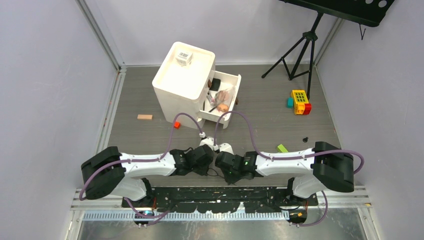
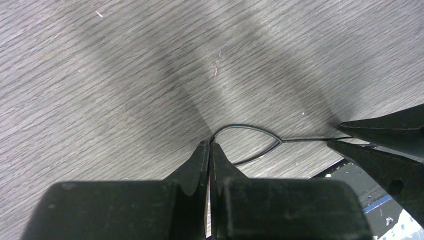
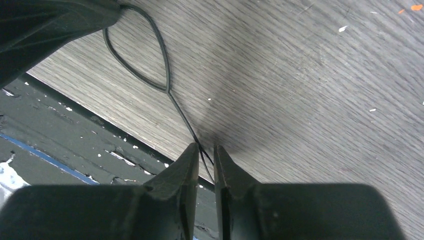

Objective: Organize the makeup
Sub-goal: Pick up the makeup tool from the corner of the board.

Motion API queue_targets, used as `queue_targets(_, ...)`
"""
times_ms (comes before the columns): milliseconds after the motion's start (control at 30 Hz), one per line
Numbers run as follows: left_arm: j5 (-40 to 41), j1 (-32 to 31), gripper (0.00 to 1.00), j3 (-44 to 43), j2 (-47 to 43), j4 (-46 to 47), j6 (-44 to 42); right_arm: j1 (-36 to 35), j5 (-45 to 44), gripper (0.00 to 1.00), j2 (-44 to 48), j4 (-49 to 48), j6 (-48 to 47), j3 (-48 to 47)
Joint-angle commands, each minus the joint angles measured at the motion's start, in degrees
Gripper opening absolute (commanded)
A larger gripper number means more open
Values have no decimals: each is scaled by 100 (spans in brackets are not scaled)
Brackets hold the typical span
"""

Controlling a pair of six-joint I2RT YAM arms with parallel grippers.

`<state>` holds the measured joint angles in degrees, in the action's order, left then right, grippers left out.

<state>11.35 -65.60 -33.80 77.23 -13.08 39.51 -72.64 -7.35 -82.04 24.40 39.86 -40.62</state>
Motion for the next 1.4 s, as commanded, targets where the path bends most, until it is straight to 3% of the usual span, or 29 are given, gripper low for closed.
queue_targets(0,-37,-31,0,199,107,-144,-80,-57,-74,20,-108,132,-4,-30)
queue_targets(333,112,-27,0,88,-203,-251,-92,-57,-151,1,59,53,-91,-27)
queue_targets(467,351,-25,1,-138,-390,-528,-161,-57,-129,0,108,-98,-130,1)
queue_targets(600,547,-26,22,-424,-661,-733,-208,-57,-73,0,113,-194,-222,-18)
queue_targets(667,688,-23,27,-602,-823,-807,-294,-55,-73,0,109,-223,-256,-33)
queue_targets(833,1128,-20,29,-960,-1146,-1205,-398,-56,-285,0,278,-192,-277,-68)
queue_targets(1067,1942,157,37,-1085,-1936,-1682,-435,-20,-1006,0,1203,34,-354,-276)
queue_targets(1367,2194,783,42,-1282,-2526,-1933,-864,661,-1631,0,1933,365,-646,-1031)
